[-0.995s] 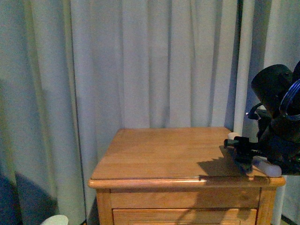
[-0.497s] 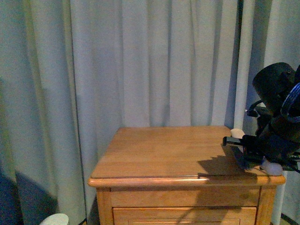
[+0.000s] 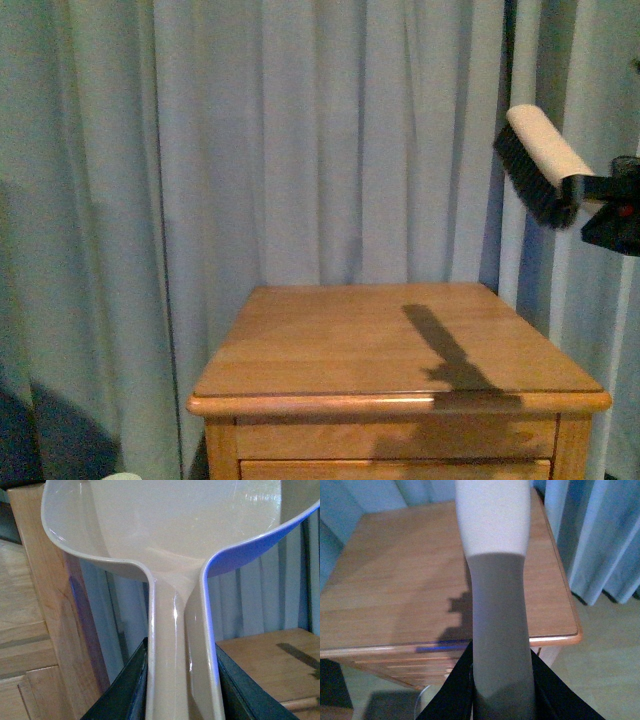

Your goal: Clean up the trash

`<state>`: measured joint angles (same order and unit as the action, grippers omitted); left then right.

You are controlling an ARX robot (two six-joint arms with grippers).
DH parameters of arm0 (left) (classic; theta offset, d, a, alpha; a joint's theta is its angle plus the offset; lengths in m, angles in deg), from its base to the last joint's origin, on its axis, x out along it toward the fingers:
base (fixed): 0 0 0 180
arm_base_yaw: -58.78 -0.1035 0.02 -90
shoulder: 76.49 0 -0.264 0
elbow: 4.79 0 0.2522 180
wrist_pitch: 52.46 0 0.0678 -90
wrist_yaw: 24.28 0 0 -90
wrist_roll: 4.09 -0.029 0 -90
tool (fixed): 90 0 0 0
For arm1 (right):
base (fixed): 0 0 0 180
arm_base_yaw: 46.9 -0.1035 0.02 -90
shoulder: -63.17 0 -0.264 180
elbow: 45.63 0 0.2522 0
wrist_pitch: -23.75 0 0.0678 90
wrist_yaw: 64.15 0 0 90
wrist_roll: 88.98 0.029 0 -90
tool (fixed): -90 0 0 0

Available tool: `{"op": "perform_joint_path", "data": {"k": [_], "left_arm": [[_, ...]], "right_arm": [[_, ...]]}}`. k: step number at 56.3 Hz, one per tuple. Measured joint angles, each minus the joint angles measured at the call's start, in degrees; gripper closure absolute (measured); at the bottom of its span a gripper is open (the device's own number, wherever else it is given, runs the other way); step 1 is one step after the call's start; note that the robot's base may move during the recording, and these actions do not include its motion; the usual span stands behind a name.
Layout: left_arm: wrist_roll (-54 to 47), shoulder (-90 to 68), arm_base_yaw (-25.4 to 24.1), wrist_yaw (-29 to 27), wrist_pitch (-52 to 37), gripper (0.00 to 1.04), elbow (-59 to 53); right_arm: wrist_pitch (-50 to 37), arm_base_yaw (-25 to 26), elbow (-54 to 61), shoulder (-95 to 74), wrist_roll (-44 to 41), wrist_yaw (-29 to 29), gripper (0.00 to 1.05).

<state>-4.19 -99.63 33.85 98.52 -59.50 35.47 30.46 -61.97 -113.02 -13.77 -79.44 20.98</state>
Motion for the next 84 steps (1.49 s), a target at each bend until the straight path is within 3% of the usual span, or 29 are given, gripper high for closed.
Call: {"op": "perform_joint_path", "data": {"k": [6, 16, 31, 53, 84], "left_arm": [[0.0, 0.0, 0.0, 0.0, -0.02, 0.76, 0.0], [0.0, 0.0, 0.0, 0.0, -0.02, 0.76, 0.0], [0.0, 0.0, 0.0, -0.02, -0.02, 0.76, 0.0], [-0.02, 0.0, 0.02, 0.37, 0.0, 0.76, 0.0], [0.0, 0.11, -0.09, -0.17, 0.15, 0.76, -0.2]], "right_arm": [[0.0, -0.04, 6.62, 10.58, -0.83, -0.28, 0.84], [-1.18, -1.88, 15.32, 30.58, -5.4, -6.58, 0.84], [-0.24, -6.21, 19.12, 42.91, -9.84, -13.73, 0.84], [3.1, -5.9, 19.12, 45.09, -9.81, -16.76, 0.84], [3.21, -5.92, 19.34, 44.76, -10.08, -16.37, 0.84]]}}
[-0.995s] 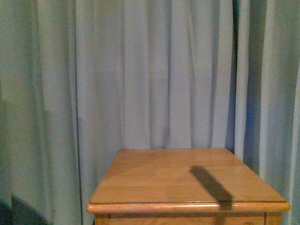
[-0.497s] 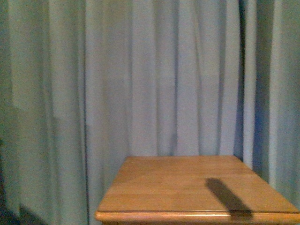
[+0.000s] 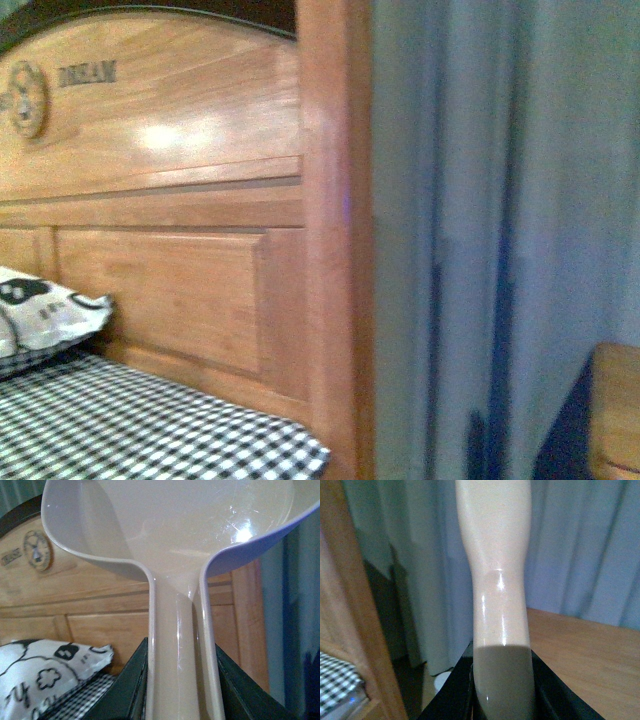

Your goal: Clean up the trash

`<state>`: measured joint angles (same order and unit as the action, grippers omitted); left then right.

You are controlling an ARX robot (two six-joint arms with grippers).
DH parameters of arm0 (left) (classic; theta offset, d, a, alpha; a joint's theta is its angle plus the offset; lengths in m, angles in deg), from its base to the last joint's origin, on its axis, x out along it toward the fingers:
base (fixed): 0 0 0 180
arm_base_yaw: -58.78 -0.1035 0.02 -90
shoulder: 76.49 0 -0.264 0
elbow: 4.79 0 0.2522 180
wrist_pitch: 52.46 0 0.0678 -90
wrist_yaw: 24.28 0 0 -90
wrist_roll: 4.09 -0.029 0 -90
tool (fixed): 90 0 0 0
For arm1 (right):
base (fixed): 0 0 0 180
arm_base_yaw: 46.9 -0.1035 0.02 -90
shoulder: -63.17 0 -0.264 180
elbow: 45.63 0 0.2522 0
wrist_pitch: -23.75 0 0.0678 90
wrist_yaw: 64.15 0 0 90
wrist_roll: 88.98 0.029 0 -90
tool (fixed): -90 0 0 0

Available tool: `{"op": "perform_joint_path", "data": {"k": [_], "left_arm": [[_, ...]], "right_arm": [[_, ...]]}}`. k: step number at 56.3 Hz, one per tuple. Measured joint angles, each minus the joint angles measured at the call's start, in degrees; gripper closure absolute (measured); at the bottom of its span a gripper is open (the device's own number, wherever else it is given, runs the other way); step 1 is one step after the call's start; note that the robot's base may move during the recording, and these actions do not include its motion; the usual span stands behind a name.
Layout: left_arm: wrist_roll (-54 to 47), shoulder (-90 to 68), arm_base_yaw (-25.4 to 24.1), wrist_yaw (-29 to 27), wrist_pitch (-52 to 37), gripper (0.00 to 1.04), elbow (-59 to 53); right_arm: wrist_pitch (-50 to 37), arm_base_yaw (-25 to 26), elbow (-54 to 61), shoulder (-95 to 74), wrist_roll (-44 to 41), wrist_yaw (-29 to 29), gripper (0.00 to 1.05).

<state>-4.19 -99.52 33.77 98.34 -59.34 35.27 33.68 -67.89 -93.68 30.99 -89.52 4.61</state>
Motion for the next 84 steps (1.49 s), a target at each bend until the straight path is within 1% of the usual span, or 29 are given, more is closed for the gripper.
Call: {"op": "perform_joint_path", "data": {"k": [46, 61, 65, 67, 69, 70, 72, 74, 76, 79, 82, 84], "left_arm": [[0.0, 0.02, 0.0, 0.13, 0.0, 0.77, -0.02], [0.2, 0.13, -0.17, -0.96, 0.0, 0.77, -0.02], [0.2, 0.11, -0.17, -0.33, 0.0, 0.77, -0.02], [0.79, -0.28, 0.15, -0.96, 2.97, 0.77, 0.81], [2.34, -1.46, 0.92, -2.64, 12.66, 0.77, 4.42], [3.5, -2.93, 1.07, -3.21, 19.17, 0.77, 7.39], [4.72, -6.49, 0.37, -3.67, 30.29, 0.77, 12.52], [4.76, -9.64, -0.31, -3.04, 37.07, 0.77, 15.26], [3.48, -13.38, -0.61, -0.94, 40.06, 0.77, 16.61], [-0.11, -18.27, -0.72, 1.79, 40.19, 0.77, 18.43], [-2.89, -21.27, -0.72, 3.1, 40.7, 0.77, 19.87], [-6.91, -24.28, -0.7, 4.37, 41.18, 0.77, 21.2]], "right_arm": [[0.0, 0.07, -0.02, 0.2, -0.02, -0.17, 0.84], [0.0, -0.22, -0.02, -0.42, -0.35, 1.22, 0.84], [0.02, -0.11, 0.0, -0.42, -0.33, 0.17, 0.84], [0.02, -0.04, 0.0, -0.33, -0.33, -0.15, 0.84], [0.02, -0.04, 0.0, -0.28, -0.33, -0.15, 0.84], [0.02, -0.04, 0.0, -0.28, -0.33, -0.13, 0.84], [0.02, -0.04, 0.0, -0.22, -0.33, -0.13, 0.84], [0.02, -0.04, 0.0, 0.02, -0.33, -0.15, 0.84], [0.0, -0.04, -0.02, 0.28, -0.33, -0.13, 0.84], [0.0, -0.04, -0.02, 0.31, -0.33, 0.07, 0.84], [0.0, -0.07, -0.02, 0.28, -0.35, 0.24, 0.84], [0.0, -0.04, -0.02, 0.26, -0.33, 0.2, 0.84]]}}
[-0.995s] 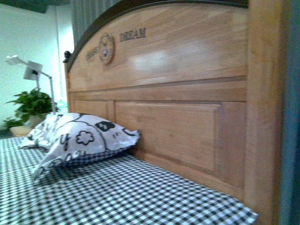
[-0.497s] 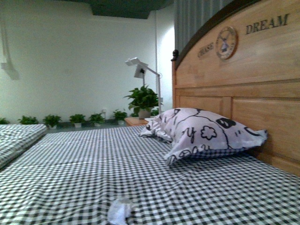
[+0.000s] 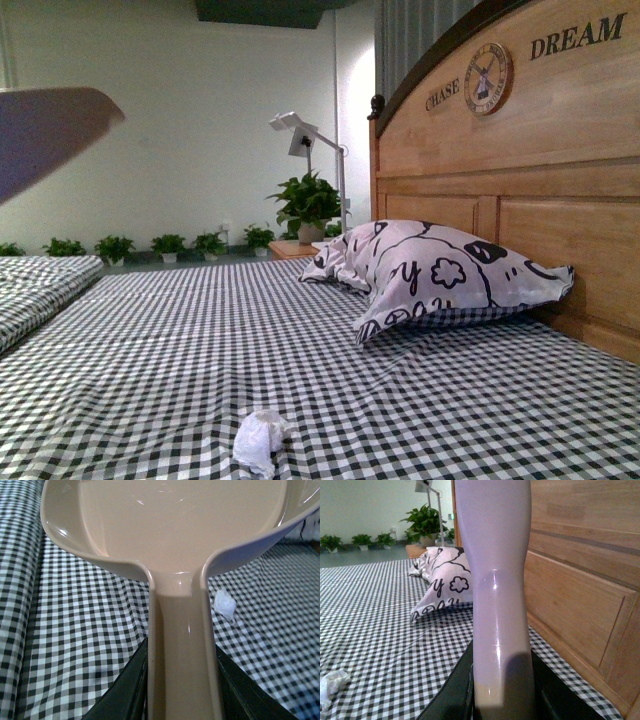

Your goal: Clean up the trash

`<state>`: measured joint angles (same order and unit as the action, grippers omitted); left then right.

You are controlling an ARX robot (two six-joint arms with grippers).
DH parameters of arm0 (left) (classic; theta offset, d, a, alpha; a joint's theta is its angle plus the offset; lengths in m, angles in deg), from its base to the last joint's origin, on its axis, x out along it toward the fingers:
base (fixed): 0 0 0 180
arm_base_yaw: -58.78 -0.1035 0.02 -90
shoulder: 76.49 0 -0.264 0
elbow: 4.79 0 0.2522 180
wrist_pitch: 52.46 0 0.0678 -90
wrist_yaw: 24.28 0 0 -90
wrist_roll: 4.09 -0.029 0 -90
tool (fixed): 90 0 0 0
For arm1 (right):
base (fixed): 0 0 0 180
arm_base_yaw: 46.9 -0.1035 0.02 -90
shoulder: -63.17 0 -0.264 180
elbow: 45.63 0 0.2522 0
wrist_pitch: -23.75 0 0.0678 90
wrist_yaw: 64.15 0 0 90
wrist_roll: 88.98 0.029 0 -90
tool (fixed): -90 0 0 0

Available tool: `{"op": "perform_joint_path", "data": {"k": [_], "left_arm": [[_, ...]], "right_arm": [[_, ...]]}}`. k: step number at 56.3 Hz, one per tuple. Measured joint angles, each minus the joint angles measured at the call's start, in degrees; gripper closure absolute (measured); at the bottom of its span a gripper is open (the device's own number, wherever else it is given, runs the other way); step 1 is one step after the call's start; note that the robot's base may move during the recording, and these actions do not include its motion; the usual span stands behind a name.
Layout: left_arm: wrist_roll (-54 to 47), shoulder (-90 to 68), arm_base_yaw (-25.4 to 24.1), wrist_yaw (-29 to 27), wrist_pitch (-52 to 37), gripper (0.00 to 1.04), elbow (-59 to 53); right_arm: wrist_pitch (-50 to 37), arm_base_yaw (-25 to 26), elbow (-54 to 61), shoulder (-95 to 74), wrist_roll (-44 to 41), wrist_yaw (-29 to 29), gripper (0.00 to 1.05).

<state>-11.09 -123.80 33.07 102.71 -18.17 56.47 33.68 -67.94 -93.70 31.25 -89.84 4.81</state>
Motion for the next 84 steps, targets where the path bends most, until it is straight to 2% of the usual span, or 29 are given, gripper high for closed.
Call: {"op": "perform_joint_path", "data": {"k": [6, 12, 19, 30, 49, 84], "left_arm": [[-9.11, -5.49, 0.15, 0.61, 1.31, 0.77, 2.34], [-24.9, -15.06, 1.03, -0.39, 6.58, 0.77, 5.57], [-36.65, -20.09, 3.34, -1.64, 8.85, 0.77, 7.13], [-47.12, -24.24, 7.37, -3.63, 11.15, 0.77, 8.52], [-54.27, -28.41, 10.88, -3.85, 12.13, 0.77, 8.55], [-57.51, -32.94, 10.84, -4.2, 9.03, 0.77, 4.61]], "right_arm": [[0.0, 0.0, 0.0, 0.0, 0.0, -0.2, 0.84], [0.0, 0.0, 0.0, 0.0, -0.02, -0.17, 0.85], [0.0, 0.0, 0.0, 0.0, -0.02, -0.17, 0.85], [0.0, 0.0, 0.0, 0.0, 0.0, -0.17, 0.85], [0.0, 0.0, 0.0, 0.0, 0.0, -0.17, 0.85], [0.0, 0.0, 0.0, 0.0, 0.0, -0.17, 0.85]]}}
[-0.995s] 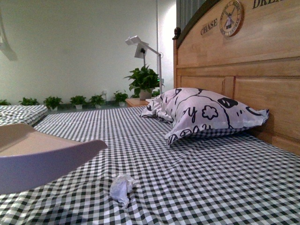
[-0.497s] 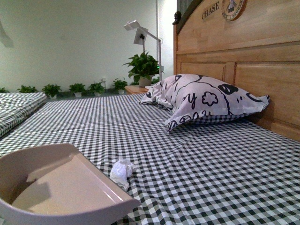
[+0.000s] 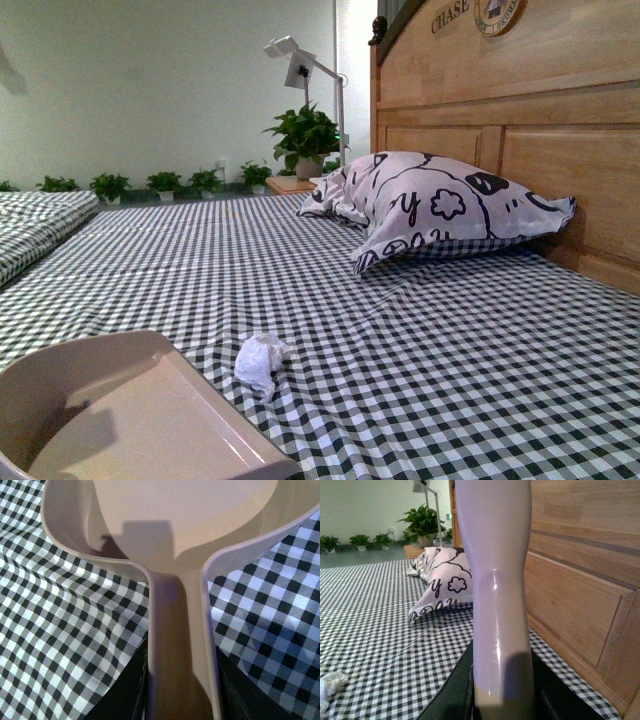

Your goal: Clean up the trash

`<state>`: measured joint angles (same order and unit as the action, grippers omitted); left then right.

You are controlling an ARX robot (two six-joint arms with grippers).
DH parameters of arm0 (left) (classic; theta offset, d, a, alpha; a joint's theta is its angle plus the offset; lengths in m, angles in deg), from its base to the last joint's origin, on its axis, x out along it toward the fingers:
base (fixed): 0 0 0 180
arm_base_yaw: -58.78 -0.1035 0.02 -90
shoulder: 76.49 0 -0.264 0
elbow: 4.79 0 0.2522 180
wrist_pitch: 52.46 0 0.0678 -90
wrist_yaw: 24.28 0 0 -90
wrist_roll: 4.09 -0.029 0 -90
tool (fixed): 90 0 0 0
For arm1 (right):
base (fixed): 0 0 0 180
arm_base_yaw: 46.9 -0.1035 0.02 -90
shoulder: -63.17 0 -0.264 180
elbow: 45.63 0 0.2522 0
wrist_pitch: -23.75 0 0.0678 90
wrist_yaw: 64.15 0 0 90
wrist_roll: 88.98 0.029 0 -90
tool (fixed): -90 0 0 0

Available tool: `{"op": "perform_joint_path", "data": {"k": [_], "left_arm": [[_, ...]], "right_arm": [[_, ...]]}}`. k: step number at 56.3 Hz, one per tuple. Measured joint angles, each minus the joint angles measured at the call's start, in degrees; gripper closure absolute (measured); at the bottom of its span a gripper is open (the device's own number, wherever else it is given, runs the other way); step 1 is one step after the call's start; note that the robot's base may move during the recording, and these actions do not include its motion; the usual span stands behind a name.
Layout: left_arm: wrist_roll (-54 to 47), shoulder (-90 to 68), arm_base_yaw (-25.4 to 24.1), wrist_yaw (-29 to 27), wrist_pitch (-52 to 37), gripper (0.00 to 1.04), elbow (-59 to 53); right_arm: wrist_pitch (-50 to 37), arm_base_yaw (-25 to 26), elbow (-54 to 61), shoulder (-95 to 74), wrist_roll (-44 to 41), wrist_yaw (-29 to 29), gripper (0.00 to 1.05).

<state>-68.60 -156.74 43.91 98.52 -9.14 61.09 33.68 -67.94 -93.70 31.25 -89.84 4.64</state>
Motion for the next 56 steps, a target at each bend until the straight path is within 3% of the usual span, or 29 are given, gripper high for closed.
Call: {"op": "perform_joint_path", "data": {"k": [26, 32, 36, 43, 56], "left_arm": [[-1.01, -1.68, 0.24, -0.5, 2.23, 0.77, -1.57], [-1.09, -1.68, 0.2, -0.52, 2.23, 0.77, -1.57], [-1.16, -1.68, 0.2, -0.59, 2.23, 0.77, -1.57], [-1.29, -1.68, 0.2, -0.63, 2.23, 0.77, -1.57], [-1.49, -1.79, 0.2, -0.68, 2.29, 0.77, -1.57]], "right_arm": [[0.0, 0.0, 0.0, 0.0, 0.0, 0.0, 0.85], [11.93, 0.24, -4.74, -3.89, 0.52, 0.39, 0.85], [17.11, 0.98, -8.35, -9.22, 1.2, 3.72, 0.85], [13.14, 1.7, -12.44, -23.41, 0.26, 7.74, 0.85], [2.51, 2.12, -20.79, -54.12, -12.37, 4.31, 0.85]]}}
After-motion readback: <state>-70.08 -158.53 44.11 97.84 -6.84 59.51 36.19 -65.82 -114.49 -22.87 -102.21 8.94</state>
